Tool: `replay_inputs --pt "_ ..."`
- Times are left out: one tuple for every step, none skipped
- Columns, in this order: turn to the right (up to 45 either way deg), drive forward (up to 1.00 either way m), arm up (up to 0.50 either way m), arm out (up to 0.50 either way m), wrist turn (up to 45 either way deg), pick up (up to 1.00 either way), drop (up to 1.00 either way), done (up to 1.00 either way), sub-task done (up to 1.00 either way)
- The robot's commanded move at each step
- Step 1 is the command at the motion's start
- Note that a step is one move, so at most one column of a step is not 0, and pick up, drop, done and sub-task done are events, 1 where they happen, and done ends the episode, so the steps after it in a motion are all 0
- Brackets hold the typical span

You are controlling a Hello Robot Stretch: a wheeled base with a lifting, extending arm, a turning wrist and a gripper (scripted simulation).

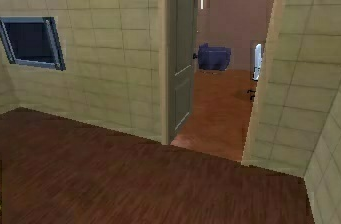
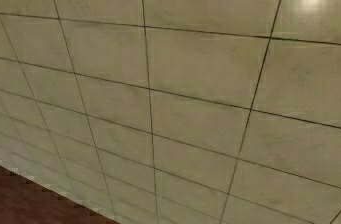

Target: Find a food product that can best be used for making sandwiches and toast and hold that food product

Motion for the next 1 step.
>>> replay_inputs --pt "9.0 0.0 0.0 0.0 0.0 0.0 0.0 0.0 0.0"
